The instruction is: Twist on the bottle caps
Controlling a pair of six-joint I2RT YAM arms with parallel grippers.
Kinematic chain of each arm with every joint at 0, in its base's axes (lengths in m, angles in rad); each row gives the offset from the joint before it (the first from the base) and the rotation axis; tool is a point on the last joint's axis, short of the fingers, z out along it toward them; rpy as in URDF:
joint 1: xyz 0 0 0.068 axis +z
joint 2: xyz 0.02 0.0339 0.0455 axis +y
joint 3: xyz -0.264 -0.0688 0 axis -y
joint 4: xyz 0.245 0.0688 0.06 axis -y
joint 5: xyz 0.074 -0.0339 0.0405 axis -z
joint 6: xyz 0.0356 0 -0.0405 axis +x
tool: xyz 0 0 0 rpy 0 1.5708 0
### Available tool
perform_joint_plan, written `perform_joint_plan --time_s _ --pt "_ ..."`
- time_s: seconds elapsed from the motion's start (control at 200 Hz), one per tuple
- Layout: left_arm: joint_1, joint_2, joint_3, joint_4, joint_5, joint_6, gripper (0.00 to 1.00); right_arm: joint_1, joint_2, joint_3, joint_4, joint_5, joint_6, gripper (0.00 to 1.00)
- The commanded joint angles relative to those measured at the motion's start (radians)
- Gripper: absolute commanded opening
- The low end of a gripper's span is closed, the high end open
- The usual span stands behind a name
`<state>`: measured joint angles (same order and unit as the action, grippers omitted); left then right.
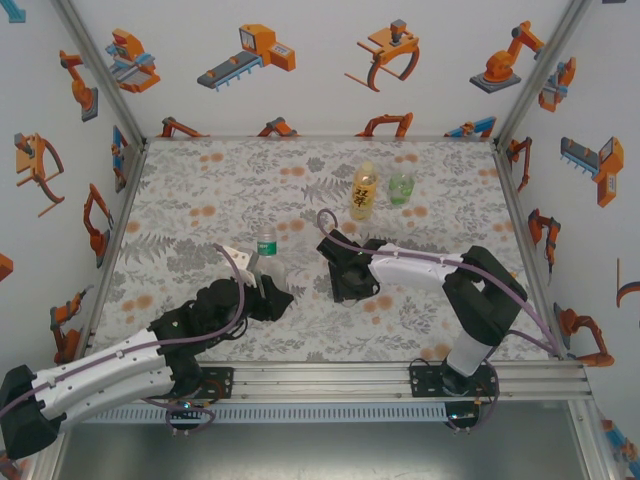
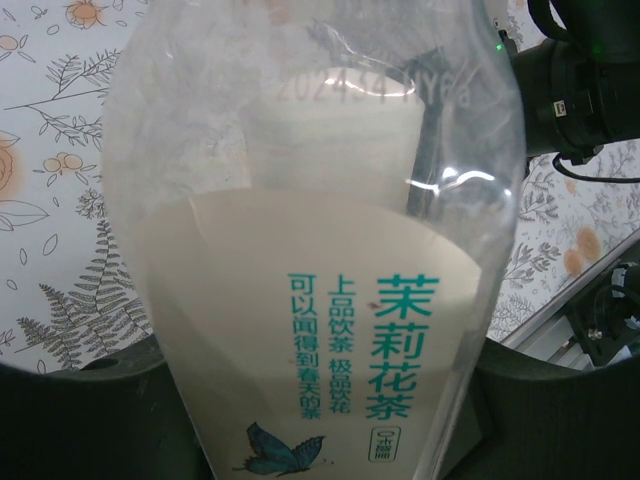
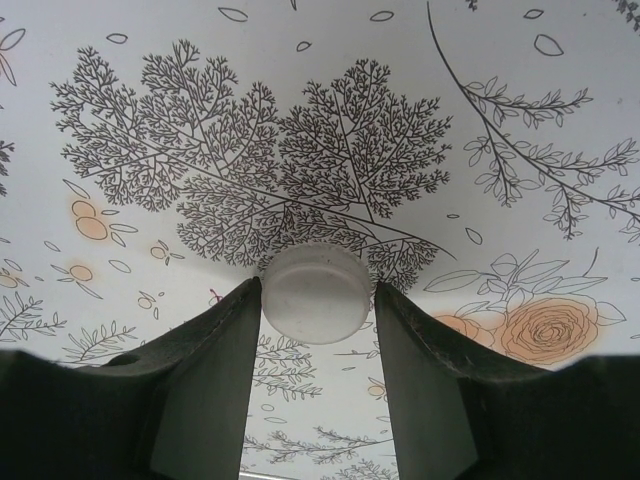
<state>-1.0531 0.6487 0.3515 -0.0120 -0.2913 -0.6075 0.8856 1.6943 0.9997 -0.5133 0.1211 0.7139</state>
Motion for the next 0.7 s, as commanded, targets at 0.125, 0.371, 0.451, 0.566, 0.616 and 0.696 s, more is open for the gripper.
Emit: perform_joint_plan --time_s 0.125,0.371,0.451,0.566,0.616,0.696 --pt "0.003 0.01 0.035 0.04 0.011 -0.011 0.15 0.009 0.004 0.014 -0.029 -0.01 0.022 0.45" --pt "0.003 0.006 0.041 0.033 0.029 0.026 0.14 0.009 -0.027 0.018 -0.041 0.004 0.012 0.37" --pt "0.003 0.001 0.06 0.009 0.056 0.084 0.14 0.007 -0.068 0.022 -0.055 0.016 -0.007 0.35" --pt "0.002 -0.001 0.114 -0.078 0.136 0.219 0.12 0.006 -0.16 0.032 -0.072 0.017 -0.054 0.33" --pt "0.003 0.004 0.142 -0.126 0.182 0.293 0.08 0.004 -0.206 0.035 -0.076 0.009 -0.087 0.32" --pt "0.003 0.015 0.198 -0.211 0.246 0.41 0.06 0.0 -0.28 0.043 -0.086 -0.008 -0.135 0.32"
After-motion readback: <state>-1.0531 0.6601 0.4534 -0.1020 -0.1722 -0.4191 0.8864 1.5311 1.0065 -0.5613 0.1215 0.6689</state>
